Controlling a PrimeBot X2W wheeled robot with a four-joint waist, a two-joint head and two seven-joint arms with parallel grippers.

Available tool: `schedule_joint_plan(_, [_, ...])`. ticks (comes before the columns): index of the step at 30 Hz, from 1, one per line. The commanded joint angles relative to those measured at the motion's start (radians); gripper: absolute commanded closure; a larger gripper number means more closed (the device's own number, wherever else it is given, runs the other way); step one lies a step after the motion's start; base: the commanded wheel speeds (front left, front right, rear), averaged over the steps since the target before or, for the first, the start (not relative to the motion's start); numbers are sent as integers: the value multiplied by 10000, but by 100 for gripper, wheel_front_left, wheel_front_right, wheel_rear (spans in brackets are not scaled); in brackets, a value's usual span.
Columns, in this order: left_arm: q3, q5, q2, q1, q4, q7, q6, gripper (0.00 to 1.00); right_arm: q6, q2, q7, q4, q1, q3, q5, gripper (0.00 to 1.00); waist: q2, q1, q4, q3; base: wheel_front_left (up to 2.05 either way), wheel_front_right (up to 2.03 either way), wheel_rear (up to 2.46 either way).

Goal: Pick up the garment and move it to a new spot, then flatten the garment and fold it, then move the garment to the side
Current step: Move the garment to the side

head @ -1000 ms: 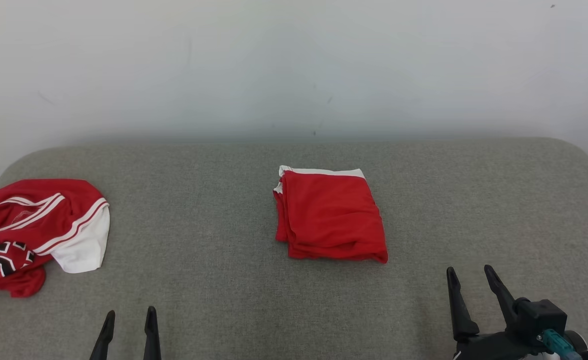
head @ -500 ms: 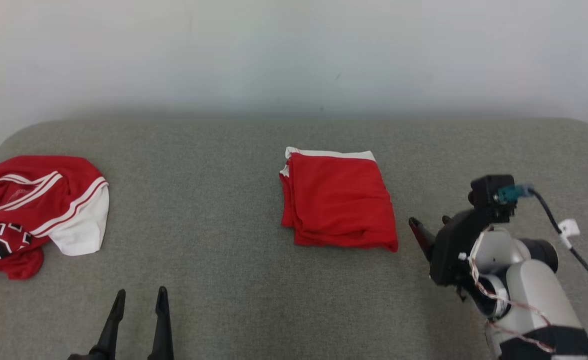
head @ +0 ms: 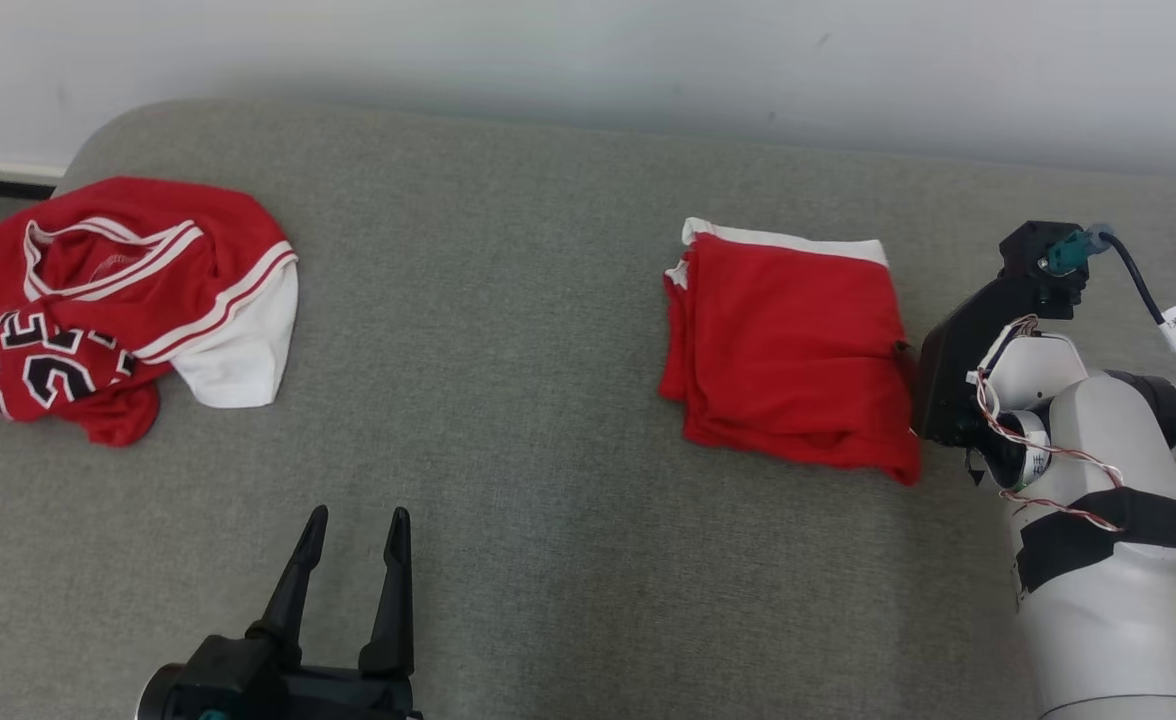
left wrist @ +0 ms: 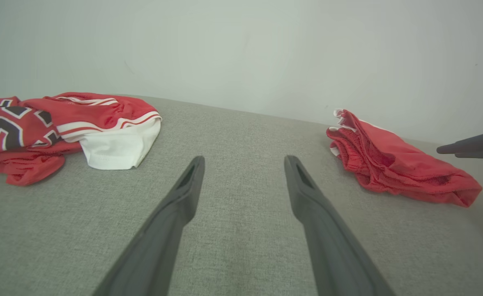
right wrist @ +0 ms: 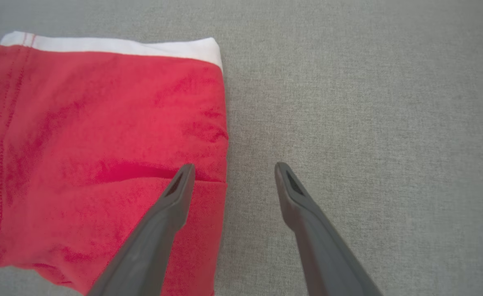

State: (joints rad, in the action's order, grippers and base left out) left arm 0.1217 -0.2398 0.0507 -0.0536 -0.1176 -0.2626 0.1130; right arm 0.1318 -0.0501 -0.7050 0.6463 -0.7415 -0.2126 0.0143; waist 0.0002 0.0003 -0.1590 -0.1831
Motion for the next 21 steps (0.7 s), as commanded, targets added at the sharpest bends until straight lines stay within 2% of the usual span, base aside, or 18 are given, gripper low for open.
schedule_joint_plan(1, [60, -80, -7, -217, -66, -33, -8, 0, -18, -9, 246, 236, -200, -228, 276, 0, -2, -3, -799, -716, 0, 0, 0])
schedule_joint_plan(7, [196, -190, -5, -332, -193, -33, 23, 0, -18, -5, 402, 1504, -333, -1098, 936, 0, -2, -3, -1179, -862, 0, 0, 0])
schedule_joint_plan(11, [100, -185, -4, -281, -236, -33, 18, 0, -1, 72, 259, 2320, -198, -1110, 1008, 0, -2, -3, -1119, -811, 0, 0, 0])
schedule_joint_plan(12, [51, -163, -7, -260, -239, -33, 13, 0, 4, 93, 255, 2462, -210, -1051, 994, 19, -2, -3, -1056, -792, 0, 0, 0])
schedule_joint_plan(13, [6, -126, -7, -252, -239, -33, 18, 0, 7, 103, 322, 2568, -219, -918, 955, 62, -2, -3, -965, -771, 0, 0, 0])
schedule_joint_plan(14, [-29, -92, -7, -251, -238, -33, 27, 0, 5, 106, 412, 2626, -223, -819, 904, 100, -2, -3, -874, -753, 0, 0, 0])
schedule_joint_plan(21, [-218, 87, -3, -248, -96, -33, 82, 0, -27, -28, 1113, 2502, -153, -241, 490, 100, -2, -3, 38, -704, 0, 0, 0])
